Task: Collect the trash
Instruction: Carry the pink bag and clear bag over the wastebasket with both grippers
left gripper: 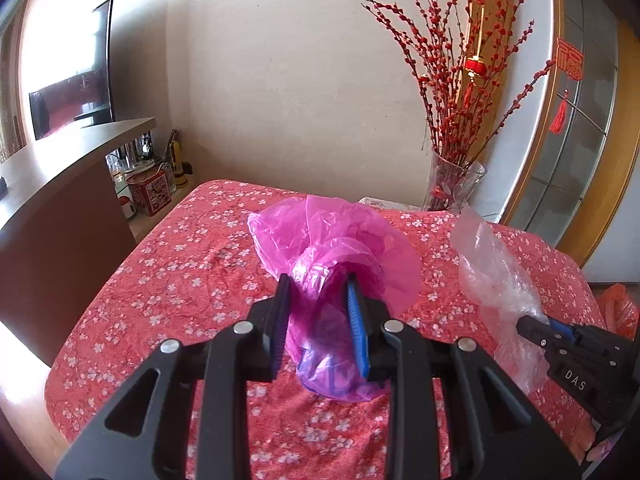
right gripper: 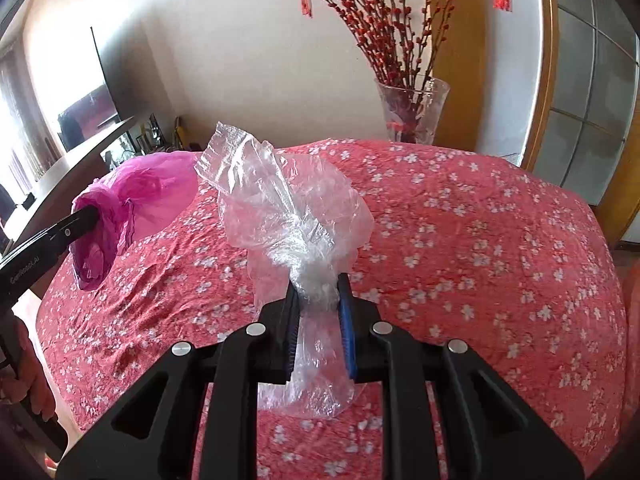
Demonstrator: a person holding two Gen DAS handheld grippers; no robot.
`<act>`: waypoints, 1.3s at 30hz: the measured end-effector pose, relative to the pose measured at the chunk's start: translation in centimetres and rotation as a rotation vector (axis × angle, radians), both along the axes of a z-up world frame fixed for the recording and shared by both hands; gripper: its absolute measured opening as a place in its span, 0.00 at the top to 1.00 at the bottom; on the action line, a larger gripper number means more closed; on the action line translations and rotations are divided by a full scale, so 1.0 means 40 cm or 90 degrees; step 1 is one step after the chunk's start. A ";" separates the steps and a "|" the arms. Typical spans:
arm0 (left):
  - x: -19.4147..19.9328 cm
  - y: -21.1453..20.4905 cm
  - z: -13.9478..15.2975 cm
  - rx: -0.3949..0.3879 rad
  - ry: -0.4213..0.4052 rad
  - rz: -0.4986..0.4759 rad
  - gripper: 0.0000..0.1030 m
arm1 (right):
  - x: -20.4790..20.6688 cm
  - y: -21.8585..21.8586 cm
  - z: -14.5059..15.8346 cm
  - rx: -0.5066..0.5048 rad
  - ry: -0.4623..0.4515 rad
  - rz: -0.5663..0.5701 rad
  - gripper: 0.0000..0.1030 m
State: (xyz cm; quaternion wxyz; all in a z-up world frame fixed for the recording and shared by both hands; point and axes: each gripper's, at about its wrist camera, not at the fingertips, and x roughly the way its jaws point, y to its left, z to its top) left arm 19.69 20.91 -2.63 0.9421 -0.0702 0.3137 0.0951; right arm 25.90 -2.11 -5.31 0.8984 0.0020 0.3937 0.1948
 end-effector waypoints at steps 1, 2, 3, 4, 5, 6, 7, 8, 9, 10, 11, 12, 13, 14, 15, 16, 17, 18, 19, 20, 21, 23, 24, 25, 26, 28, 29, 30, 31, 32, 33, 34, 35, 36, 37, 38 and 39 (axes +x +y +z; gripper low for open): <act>0.003 -0.011 0.002 0.002 -0.001 -0.006 0.73 | 0.000 -0.014 0.002 0.001 -0.001 -0.006 0.82; 0.005 -0.021 0.005 0.004 -0.001 -0.010 0.73 | 0.000 -0.023 0.003 0.002 -0.002 -0.012 0.82; 0.007 -0.027 0.006 0.005 -0.002 -0.014 0.73 | 0.001 -0.035 0.005 0.004 -0.003 -0.018 0.82; 0.010 -0.035 0.008 0.006 -0.002 -0.018 0.73 | 0.001 -0.046 0.007 0.005 -0.004 -0.024 0.82; 0.012 -0.045 0.010 0.007 -0.003 -0.023 0.73 | -0.001 -0.061 0.009 0.007 -0.005 -0.030 0.82; 0.014 -0.054 0.012 0.009 -0.004 -0.028 0.73 | 0.000 -0.071 0.010 0.008 -0.005 -0.034 0.82; 0.017 -0.063 0.013 0.010 -0.004 -0.033 0.73 | -0.001 -0.082 0.012 0.008 -0.006 -0.039 0.82; 0.018 -0.071 0.015 0.011 -0.005 -0.037 0.73 | -0.002 -0.091 0.013 0.008 -0.008 -0.043 0.82; 0.021 -0.081 0.016 0.013 -0.005 -0.042 0.73 | -0.004 -0.102 0.015 0.008 -0.010 -0.047 0.82; 0.023 -0.091 0.017 0.014 -0.005 -0.046 0.73 | -0.008 -0.112 0.015 0.009 -0.011 -0.051 0.82; 0.024 -0.099 0.017 0.016 -0.005 -0.051 0.73 | -0.009 -0.119 0.016 0.009 -0.012 -0.055 0.82; 0.026 -0.109 0.018 0.017 -0.005 -0.056 0.73 | -0.011 -0.131 0.017 0.010 -0.013 -0.061 0.82; 0.028 -0.117 0.018 0.019 -0.006 -0.061 0.73 | -0.012 -0.140 0.018 0.011 -0.014 -0.064 0.82; 0.028 -0.123 0.019 0.019 -0.006 -0.064 0.73 | -0.011 -0.149 0.018 0.012 -0.015 -0.068 0.82; 0.028 -0.132 0.019 0.020 -0.006 -0.068 0.73 | -0.011 -0.156 0.019 0.013 -0.016 -0.072 0.82; 0.029 -0.139 0.019 0.021 -0.006 -0.072 0.73 | -0.013 -0.164 0.020 0.015 -0.017 -0.076 0.82; 0.031 -0.149 0.019 0.022 -0.007 -0.076 0.73 | -0.014 -0.172 0.021 0.016 -0.017 -0.079 0.82; 0.032 -0.156 0.020 0.023 -0.007 -0.079 0.73 | -0.017 -0.183 0.022 0.016 -0.019 -0.083 0.82; 0.033 -0.164 0.020 0.023 -0.007 -0.084 0.73 | -0.018 -0.191 0.022 0.017 -0.020 -0.087 0.82; 0.035 -0.170 0.021 0.024 -0.007 -0.087 0.73 | -0.019 -0.195 0.023 0.017 -0.021 -0.090 0.82; 0.037 -0.177 0.022 0.025 -0.007 -0.091 0.73 | -0.020 -0.203 0.024 0.017 -0.022 -0.093 0.82; 0.040 -0.192 0.022 0.026 -0.006 -0.099 0.73 | -0.022 -0.214 0.025 0.018 -0.024 -0.101 0.82; 0.040 -0.198 0.022 0.027 -0.006 -0.102 0.73 | -0.025 -0.217 0.026 0.018 -0.025 -0.104 0.82; 0.041 -0.206 0.021 0.028 -0.006 -0.106 0.73 | -0.027 -0.224 0.026 0.019 -0.025 -0.108 0.82; 0.042 -0.215 0.020 0.028 -0.006 -0.109 0.73 | -0.030 -0.231 0.025 0.020 -0.026 -0.111 0.82; 0.044 -0.228 0.020 0.029 -0.006 -0.115 0.73 | -0.034 -0.246 0.025 0.020 -0.027 -0.118 0.82; 0.045 -0.237 0.020 0.030 -0.006 -0.120 0.73 | -0.036 -0.253 0.025 0.019 -0.028 -0.121 0.82; 0.047 -0.239 0.020 0.030 -0.005 -0.122 0.73 | -0.039 -0.259 0.025 0.018 -0.030 -0.124 0.82; 0.048 -0.244 0.020 0.030 -0.005 -0.126 0.73 | -0.043 -0.266 0.025 0.017 -0.031 -0.128 0.82; 0.049 -0.253 0.020 0.030 -0.005 -0.130 0.73 | -0.044 -0.270 0.025 0.016 -0.033 -0.130 0.82; 0.050 -0.260 0.019 0.031 -0.005 -0.134 0.73 | -0.047 -0.278 0.026 0.015 -0.035 -0.135 0.82; 0.052 -0.266 0.019 0.031 -0.005 -0.138 0.73 | -0.050 -0.284 0.028 0.014 -0.038 -0.139 0.82; 0.056 -0.276 0.019 0.032 -0.004 -0.142 0.73 | -0.052 -0.291 0.030 0.013 -0.040 -0.142 0.82; 0.058 -0.284 0.019 0.032 -0.004 -0.146 0.73 | -0.054 -0.299 0.032 0.013 -0.043 -0.147 0.82; 0.059 -0.293 0.018 0.032 -0.004 -0.151 0.73 | -0.056 -0.307 0.035 0.012 -0.046 -0.152 0.82; 0.061 -0.300 0.019 0.032 -0.004 -0.155 0.73 | -0.056 -0.316 0.038 0.011 -0.048 -0.157 0.82; 0.063 -0.308 0.019 0.033 -0.004 -0.159 0.73 | -0.053 -0.327 0.041 0.010 -0.050 -0.161 0.82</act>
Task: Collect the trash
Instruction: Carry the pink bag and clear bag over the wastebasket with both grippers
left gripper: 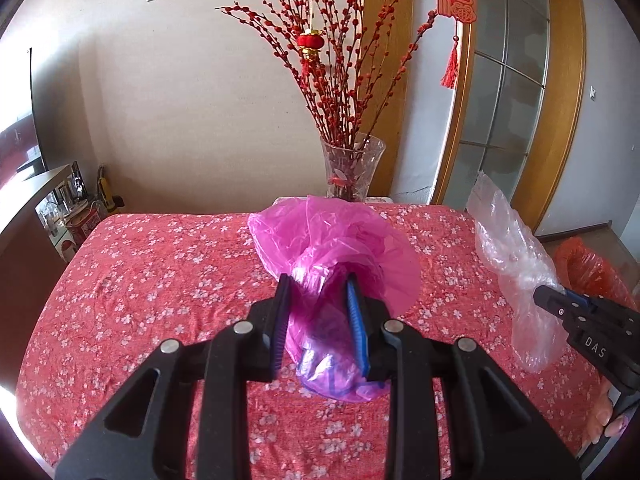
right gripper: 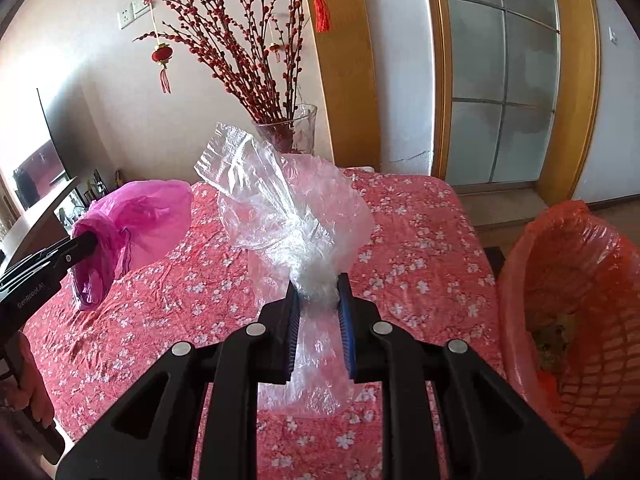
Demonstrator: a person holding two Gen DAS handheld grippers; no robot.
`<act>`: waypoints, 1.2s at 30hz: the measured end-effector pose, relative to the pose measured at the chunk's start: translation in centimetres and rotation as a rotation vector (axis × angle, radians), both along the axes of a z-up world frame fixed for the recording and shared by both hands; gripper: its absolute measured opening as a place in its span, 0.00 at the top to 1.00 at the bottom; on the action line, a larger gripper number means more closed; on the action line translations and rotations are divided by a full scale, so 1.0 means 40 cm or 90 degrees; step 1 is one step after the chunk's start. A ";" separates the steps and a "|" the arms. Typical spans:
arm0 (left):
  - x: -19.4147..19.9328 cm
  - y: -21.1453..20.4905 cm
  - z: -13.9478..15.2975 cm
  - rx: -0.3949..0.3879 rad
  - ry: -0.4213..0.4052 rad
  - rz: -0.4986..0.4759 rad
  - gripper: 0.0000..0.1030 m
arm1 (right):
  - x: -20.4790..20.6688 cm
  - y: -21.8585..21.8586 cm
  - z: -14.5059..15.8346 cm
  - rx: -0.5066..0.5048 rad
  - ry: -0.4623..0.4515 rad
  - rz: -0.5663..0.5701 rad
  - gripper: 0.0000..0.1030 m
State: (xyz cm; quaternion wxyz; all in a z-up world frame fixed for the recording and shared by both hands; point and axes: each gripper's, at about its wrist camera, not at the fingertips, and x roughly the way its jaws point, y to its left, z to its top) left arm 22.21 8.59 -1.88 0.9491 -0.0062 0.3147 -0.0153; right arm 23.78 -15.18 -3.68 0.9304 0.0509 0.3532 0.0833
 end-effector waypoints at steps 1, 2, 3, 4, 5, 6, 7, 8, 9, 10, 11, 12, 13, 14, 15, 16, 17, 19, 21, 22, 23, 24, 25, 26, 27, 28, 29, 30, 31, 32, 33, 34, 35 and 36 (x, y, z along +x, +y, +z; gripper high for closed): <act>0.002 -0.005 0.000 0.000 0.000 -0.004 0.73 | -0.002 -0.009 0.002 -0.002 -0.002 -0.004 0.82; 0.003 -0.015 0.000 0.001 0.000 -0.008 0.73 | -0.004 -0.018 0.003 -0.005 -0.005 -0.009 0.82; 0.009 -0.024 -0.001 0.001 0.001 -0.012 0.73 | -0.003 -0.028 0.006 -0.007 -0.007 -0.014 0.82; 0.009 -0.031 -0.002 0.001 0.001 -0.015 0.73 | -0.004 -0.036 0.008 -0.008 -0.009 -0.019 0.82; 0.010 -0.039 -0.002 0.002 0.001 -0.019 0.73 | -0.003 -0.043 0.009 -0.009 -0.010 -0.023 0.82; 0.013 -0.048 -0.003 0.003 0.001 -0.023 0.73 | -0.004 -0.054 0.011 -0.009 -0.011 -0.029 0.82; 0.015 -0.058 -0.003 0.003 0.001 -0.028 0.73 | -0.009 -0.067 0.010 -0.008 -0.013 -0.033 0.82; 0.019 -0.070 -0.003 0.003 0.001 -0.031 0.73 | -0.010 -0.078 0.012 -0.008 -0.014 -0.039 0.82; 0.019 -0.079 -0.002 0.003 0.001 -0.034 0.73 | -0.015 -0.086 0.013 -0.007 -0.015 -0.043 0.82; 0.019 -0.087 -0.003 0.003 0.000 -0.038 0.73 | -0.017 -0.093 0.014 -0.006 -0.016 -0.048 0.82; 0.020 -0.097 -0.003 0.003 0.000 -0.042 0.73 | -0.018 -0.100 0.014 -0.006 -0.017 -0.052 0.82; 0.020 -0.102 -0.002 0.003 0.000 -0.045 0.73 | -0.022 -0.112 0.016 -0.005 -0.019 -0.059 0.82; 0.022 -0.112 -0.003 0.002 0.000 -0.049 0.73 | -0.026 -0.121 0.017 -0.004 -0.020 -0.065 0.82; 0.022 -0.121 -0.003 0.002 0.000 -0.054 0.73 | -0.029 -0.129 0.019 -0.004 -0.022 -0.070 0.82; 0.023 -0.130 -0.003 0.001 0.000 -0.058 0.73 | -0.034 -0.140 0.022 -0.004 -0.025 -0.077 0.82; 0.026 -0.141 -0.004 0.000 0.000 -0.063 0.73 | -0.039 -0.152 0.025 -0.004 -0.028 -0.085 0.82; 0.027 -0.154 -0.004 -0.002 0.001 -0.069 0.73 | -0.041 -0.161 0.027 -0.005 -0.031 -0.090 0.82; 0.030 -0.177 -0.005 -0.008 0.001 -0.082 0.73 | -0.053 -0.190 0.035 -0.004 -0.038 -0.108 0.82; 0.029 -0.200 -0.005 -0.012 0.001 -0.096 0.73 | -0.060 -0.215 0.042 -0.002 -0.042 -0.126 0.82; 0.030 -0.213 -0.006 -0.013 0.001 -0.103 0.73 | -0.064 -0.230 0.045 -0.002 -0.043 -0.136 0.82; 0.030 -0.230 -0.005 -0.015 0.001 -0.113 0.73 | -0.068 -0.242 0.046 -0.003 -0.044 -0.143 0.82; 0.031 -0.245 -0.005 -0.015 0.000 -0.121 0.73 | -0.075 -0.262 0.049 -0.003 -0.045 -0.155 0.82; 0.031 -0.259 -0.004 -0.016 0.000 -0.129 0.73 | -0.079 -0.277 0.051 -0.003 -0.047 -0.164 0.82; 0.032 -0.277 -0.003 -0.017 -0.001 -0.138 0.73 | -0.082 -0.288 0.052 -0.004 -0.048 -0.171 0.82; 0.032 -0.292 -0.001 -0.019 -0.002 -0.145 0.73 | -0.088 -0.305 0.053 -0.006 -0.049 -0.181 0.82; 0.032 -0.306 0.001 -0.020 -0.003 -0.152 0.73 | -0.091 -0.317 0.054 -0.006 -0.050 -0.189 0.82; 0.032 -0.323 0.002 -0.022 -0.004 -0.160 0.73 | -0.097 -0.331 0.055 -0.006 -0.050 -0.197 0.82; 0.031 -0.340 0.004 -0.022 -0.006 -0.169 0.73 | -0.101 -0.343 0.055 -0.007 -0.050 -0.204 0.82; 0.029 -0.350 0.005 -0.023 -0.006 -0.174 0.73 | -0.106 -0.350 0.055 -0.007 -0.050 -0.209 0.82; 0.028 -0.368 0.007 -0.024 -0.007 -0.183 0.73 | -0.111 -0.363 0.055 -0.008 -0.050 -0.217 0.82; 0.030 -0.379 0.008 -0.024 -0.007 -0.189 0.73 | -0.117 -0.373 0.053 -0.008 -0.050 -0.223 0.82; 0.030 -0.390 0.010 -0.024 -0.008 -0.196 0.73 | -0.121 -0.384 0.051 -0.008 -0.050 -0.228 0.82; 0.030 -0.405 0.011 -0.023 -0.008 -0.203 0.73 | -0.126 -0.396 0.050 -0.007 -0.049 -0.235 0.82; 0.030 -0.418 0.013 -0.023 -0.008 -0.209 0.73 | -0.128 -0.405 0.049 -0.007 -0.049 -0.240 0.82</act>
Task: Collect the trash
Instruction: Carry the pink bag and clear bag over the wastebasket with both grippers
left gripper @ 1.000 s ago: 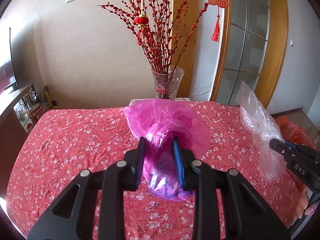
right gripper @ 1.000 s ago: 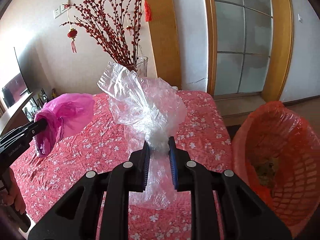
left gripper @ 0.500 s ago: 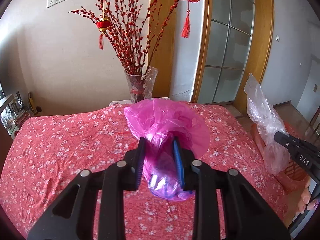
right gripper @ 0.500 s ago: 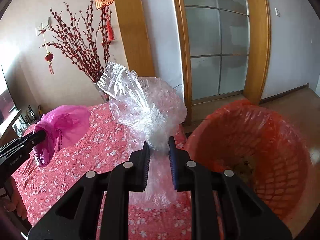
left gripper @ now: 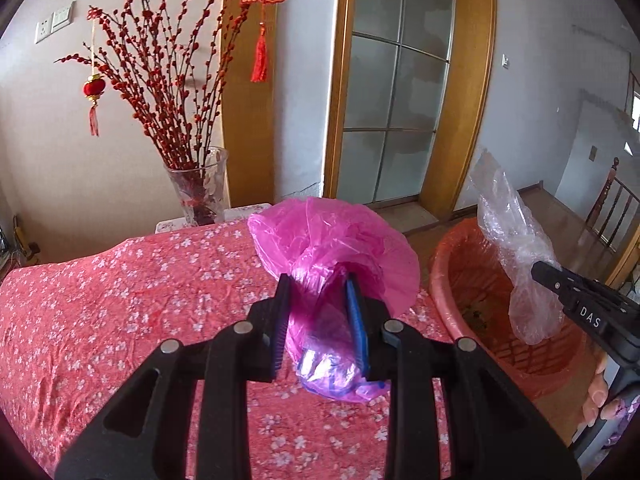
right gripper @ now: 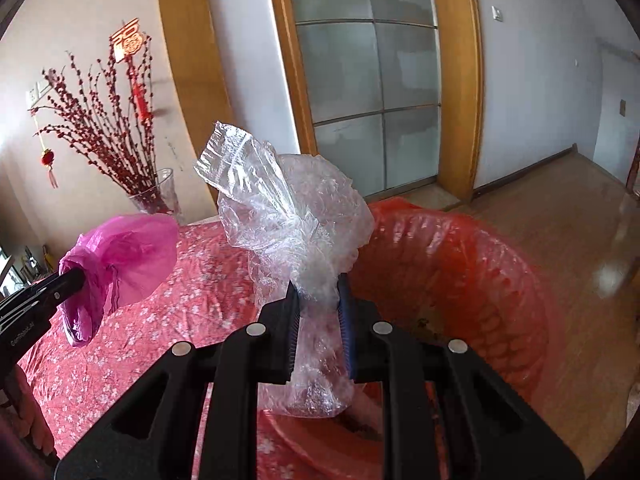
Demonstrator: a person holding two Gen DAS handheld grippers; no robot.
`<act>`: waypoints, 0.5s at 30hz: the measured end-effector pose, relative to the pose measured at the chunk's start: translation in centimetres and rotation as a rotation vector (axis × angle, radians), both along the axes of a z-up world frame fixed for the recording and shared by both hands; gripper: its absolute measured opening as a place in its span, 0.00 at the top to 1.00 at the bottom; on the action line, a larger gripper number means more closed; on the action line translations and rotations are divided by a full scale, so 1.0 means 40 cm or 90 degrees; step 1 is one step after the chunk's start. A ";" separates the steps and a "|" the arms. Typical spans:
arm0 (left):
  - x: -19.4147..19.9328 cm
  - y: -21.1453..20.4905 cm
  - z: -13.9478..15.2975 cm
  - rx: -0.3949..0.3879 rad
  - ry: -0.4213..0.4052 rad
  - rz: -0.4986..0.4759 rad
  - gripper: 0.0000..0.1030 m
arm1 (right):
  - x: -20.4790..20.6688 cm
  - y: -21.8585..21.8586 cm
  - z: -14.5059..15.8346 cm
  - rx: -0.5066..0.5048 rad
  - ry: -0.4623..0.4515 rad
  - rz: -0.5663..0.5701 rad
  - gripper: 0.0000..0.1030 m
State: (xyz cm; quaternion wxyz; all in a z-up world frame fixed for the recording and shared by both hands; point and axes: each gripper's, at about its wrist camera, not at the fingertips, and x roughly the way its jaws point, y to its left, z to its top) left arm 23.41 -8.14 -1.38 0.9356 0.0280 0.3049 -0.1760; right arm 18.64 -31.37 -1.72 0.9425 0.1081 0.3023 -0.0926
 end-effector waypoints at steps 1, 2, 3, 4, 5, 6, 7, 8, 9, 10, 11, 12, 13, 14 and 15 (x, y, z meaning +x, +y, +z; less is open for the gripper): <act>-0.001 -0.014 0.001 0.000 0.000 -0.006 0.73 | -0.004 -0.009 -0.001 0.001 0.000 -0.005 0.82; -0.002 -0.028 0.001 0.000 0.000 -0.013 0.73 | -0.008 -0.017 -0.002 0.003 0.001 -0.010 0.82; -0.003 -0.042 0.002 -0.001 0.001 -0.020 0.73 | -0.012 -0.029 -0.004 0.005 0.001 -0.016 0.82; -0.004 -0.055 0.003 -0.002 0.002 -0.026 0.73 | -0.016 -0.033 -0.005 0.005 0.002 -0.019 0.82; -0.006 -0.066 0.002 -0.002 0.003 -0.032 0.73 | -0.017 -0.041 -0.006 0.006 0.003 -0.023 0.82; -0.007 -0.079 0.002 -0.003 0.004 -0.039 0.73 | -0.023 -0.051 -0.008 0.008 0.003 -0.028 0.82; -0.004 -0.089 0.002 -0.003 0.006 -0.044 0.73 | -0.028 -0.059 -0.010 0.008 0.004 -0.032 0.82; -0.005 -0.103 0.002 -0.005 0.008 -0.051 0.73 | -0.032 -0.067 -0.011 0.009 0.004 -0.036 0.82; -0.005 -0.118 0.000 -0.006 0.010 -0.057 0.73 | -0.034 -0.072 -0.011 0.009 0.004 -0.040 0.82; -0.005 -0.131 0.000 -0.006 0.011 -0.064 0.73 | -0.036 -0.079 -0.013 0.010 0.005 -0.044 0.82; -0.006 -0.147 -0.001 -0.007 0.013 -0.072 0.73 | -0.040 -0.089 -0.014 0.011 0.005 -0.049 0.82; -0.007 -0.158 -0.001 -0.008 0.015 -0.078 0.73 | -0.044 -0.095 -0.016 0.012 0.005 -0.052 0.82; -0.007 -0.170 -0.003 -0.010 0.017 -0.085 0.73 | -0.047 -0.103 -0.017 0.012 0.006 -0.057 0.82; -0.007 -0.182 -0.004 -0.011 0.020 -0.090 0.73 | -0.051 -0.111 -0.017 0.012 0.006 -0.061 0.82; -0.007 -0.195 -0.007 -0.013 0.023 -0.097 0.73 | -0.054 -0.118 -0.018 0.012 0.006 -0.065 0.82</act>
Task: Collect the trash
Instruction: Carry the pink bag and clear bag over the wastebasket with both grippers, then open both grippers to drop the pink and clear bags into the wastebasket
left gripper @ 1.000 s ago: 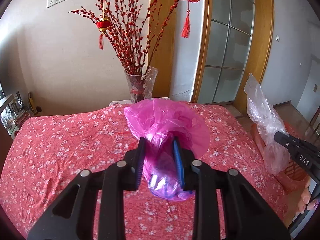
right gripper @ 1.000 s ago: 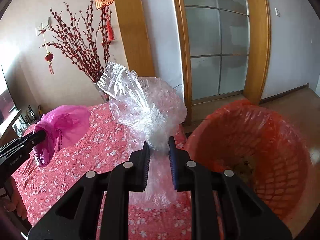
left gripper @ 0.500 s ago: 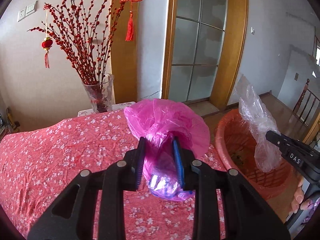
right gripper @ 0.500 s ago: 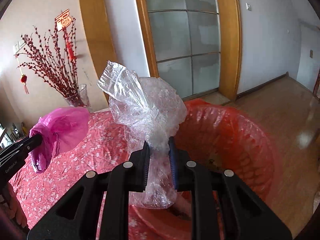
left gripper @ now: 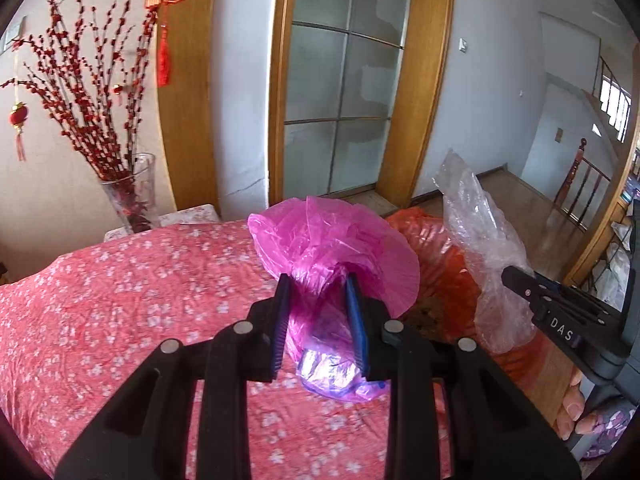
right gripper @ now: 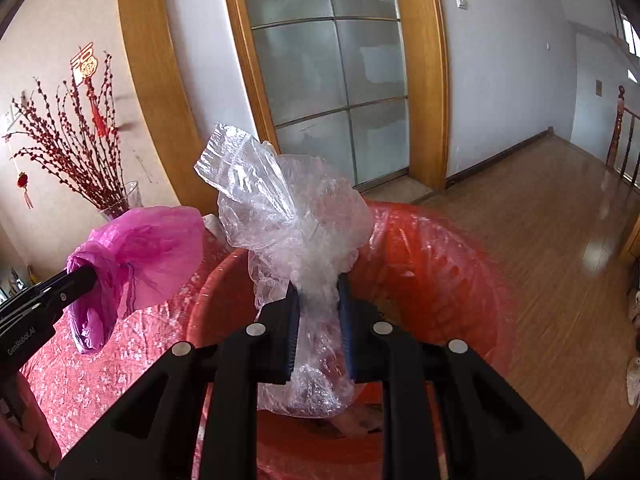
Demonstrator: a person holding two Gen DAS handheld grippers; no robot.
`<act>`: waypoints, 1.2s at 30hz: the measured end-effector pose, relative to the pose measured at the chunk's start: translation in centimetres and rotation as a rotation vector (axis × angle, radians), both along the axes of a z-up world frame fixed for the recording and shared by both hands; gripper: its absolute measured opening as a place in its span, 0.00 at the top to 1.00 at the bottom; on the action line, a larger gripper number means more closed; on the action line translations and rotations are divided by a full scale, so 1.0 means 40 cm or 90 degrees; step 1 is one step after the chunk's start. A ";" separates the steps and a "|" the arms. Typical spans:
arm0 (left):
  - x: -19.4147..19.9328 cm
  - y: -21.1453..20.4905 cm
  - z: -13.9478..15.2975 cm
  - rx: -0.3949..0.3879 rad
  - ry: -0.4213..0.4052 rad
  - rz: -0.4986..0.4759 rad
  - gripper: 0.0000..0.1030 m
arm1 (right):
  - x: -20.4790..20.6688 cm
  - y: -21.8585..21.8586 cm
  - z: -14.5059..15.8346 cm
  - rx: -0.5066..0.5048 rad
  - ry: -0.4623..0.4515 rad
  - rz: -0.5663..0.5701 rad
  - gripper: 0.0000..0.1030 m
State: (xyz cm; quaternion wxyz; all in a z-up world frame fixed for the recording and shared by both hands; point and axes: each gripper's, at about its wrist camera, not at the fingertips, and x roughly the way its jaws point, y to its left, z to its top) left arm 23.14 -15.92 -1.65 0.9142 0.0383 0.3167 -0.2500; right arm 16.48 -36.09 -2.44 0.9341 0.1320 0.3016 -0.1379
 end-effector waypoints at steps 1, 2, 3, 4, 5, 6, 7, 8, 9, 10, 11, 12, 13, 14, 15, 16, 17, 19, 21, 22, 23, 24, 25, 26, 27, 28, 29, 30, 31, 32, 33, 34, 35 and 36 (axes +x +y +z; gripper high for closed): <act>0.001 -0.013 -0.003 -0.001 0.004 -0.005 0.73 | -0.002 -0.007 -0.002 0.001 0.000 -0.003 0.82; 0.002 -0.024 -0.005 -0.003 0.007 -0.010 0.73 | -0.006 -0.018 -0.003 0.002 0.000 -0.008 0.82; 0.004 -0.035 -0.008 -0.004 0.011 -0.013 0.73 | -0.009 -0.026 -0.004 0.003 -0.001 -0.013 0.82; 0.007 -0.046 -0.011 -0.008 0.017 -0.017 0.73 | -0.011 -0.032 -0.005 0.004 -0.001 -0.016 0.82; 0.007 -0.053 -0.014 -0.011 0.021 -0.020 0.73 | -0.015 -0.040 -0.007 0.006 -0.002 -0.021 0.82; 0.009 -0.061 -0.017 -0.014 0.027 -0.022 0.73 | -0.018 -0.050 -0.009 0.008 -0.002 -0.026 0.82; 0.012 -0.070 -0.018 -0.019 0.032 -0.025 0.73 | -0.021 -0.059 -0.011 0.011 -0.003 -0.031 0.82; 0.013 -0.080 -0.020 -0.023 0.037 -0.030 0.73 | -0.024 -0.069 -0.013 0.014 -0.003 -0.036 0.82; 0.013 -0.088 -0.022 -0.025 0.039 -0.033 0.73 | -0.024 -0.077 -0.015 0.017 -0.003 -0.039 0.82; 0.014 -0.097 -0.024 -0.027 0.041 -0.038 0.73 | -0.026 -0.085 -0.017 0.020 -0.003 -0.043 0.82; 0.013 -0.105 -0.025 -0.029 0.043 -0.042 0.73 | -0.027 -0.093 -0.019 0.024 -0.004 -0.046 0.82; 0.013 -0.112 -0.026 -0.030 0.045 -0.046 0.73 | -0.027 -0.095 -0.018 0.028 -0.003 -0.048 0.82; 0.013 -0.119 -0.026 -0.032 0.047 -0.051 0.73 | -0.028 -0.101 -0.019 0.032 -0.004 -0.050 0.81; 0.012 -0.127 -0.027 -0.033 0.050 -0.056 0.73 | -0.030 -0.108 -0.021 0.036 -0.004 -0.054 0.81; 0.012 -0.135 -0.028 -0.036 0.053 -0.061 0.73 | -0.028 -0.112 -0.021 0.038 -0.003 -0.056 0.80; 0.012 -0.143 -0.030 -0.038 0.056 -0.066 0.73 | -0.029 -0.117 -0.022 0.042 -0.004 -0.058 0.80; 0.010 -0.150 -0.031 -0.040 0.059 -0.070 0.71 | -0.031 -0.121 -0.023 0.047 -0.005 -0.060 0.79; 0.010 -0.163 -0.036 -0.047 0.066 -0.079 0.68 | -0.034 -0.129 -0.026 0.057 -0.006 -0.063 0.75; 0.008 -0.173 -0.040 -0.051 0.070 -0.086 0.65 | -0.037 -0.135 -0.027 0.058 -0.005 -0.065 0.72; 0.008 -0.176 -0.042 -0.051 0.072 -0.089 0.62 | -0.038 -0.137 -0.028 0.058 -0.004 -0.066 0.69; 0.008 -0.179 -0.045 -0.050 0.074 -0.089 0.60 | -0.040 -0.140 -0.029 0.057 -0.004 -0.066 0.67; 0.006 -0.180 -0.046 -0.048 0.074 -0.088 0.59 | -0.041 -0.140 -0.028 0.055 -0.003 -0.068 0.67; 0.004 -0.180 -0.048 -0.047 0.074 -0.087 0.58 | -0.042 -0.141 -0.028 0.053 -0.003 -0.069 0.67; 0.004 -0.177 -0.050 -0.046 0.076 -0.086 0.57 | -0.043 -0.141 -0.028 0.053 -0.002 -0.070 0.67; 0.003 -0.173 -0.053 -0.045 0.077 -0.082 0.57 | -0.047 -0.143 -0.027 0.053 -0.003 -0.073 0.67; 0.001 -0.167 -0.053 -0.043 0.077 -0.077 0.55 | -0.051 -0.141 -0.025 0.051 -0.003 -0.076 0.66; -0.003 -0.157 -0.054 -0.043 0.075 -0.074 0.53 | -0.056 -0.136 -0.021 0.045 -0.005 -0.077 0.59; -0.007 -0.145 -0.052 -0.042 0.071 -0.071 0.52 | -0.062 -0.131 -0.017 0.037 -0.009 -0.077 0.55; -0.015 -0.133 -0.049 -0.040 0.063 -0.066 0.48 | -0.069 -0.120 -0.010 0.024 -0.014 -0.077 0.49; -0.026 -0.116 -0.044 -0.036 0.049 -0.058 0.44 | -0.076 -0.106 -0.002 0.011 -0.021 -0.074 0.44; -0.036 -0.102 -0.039 -0.034 0.040 -0.053 0.43 | -0.083 -0.095 0.005 0.001 -0.026 -0.070 0.42; -0.045 -0.086 -0.034 -0.032 0.028 -0.047 0.39 | -0.092 -0.077 0.015 -0.012 -0.035 -0.063 0.36; -0.059 -0.066 -0.027 -0.028 0.015 -0.040 0.35 | -0.097 -0.066 0.022 -0.020 -0.042 -0.058 0.28; -0.073 -0.046 -0.020 -0.025 0.001 -0.032 0.33 | -0.108 -0.046 0.034 -0.030 -0.053 -0.052 0.25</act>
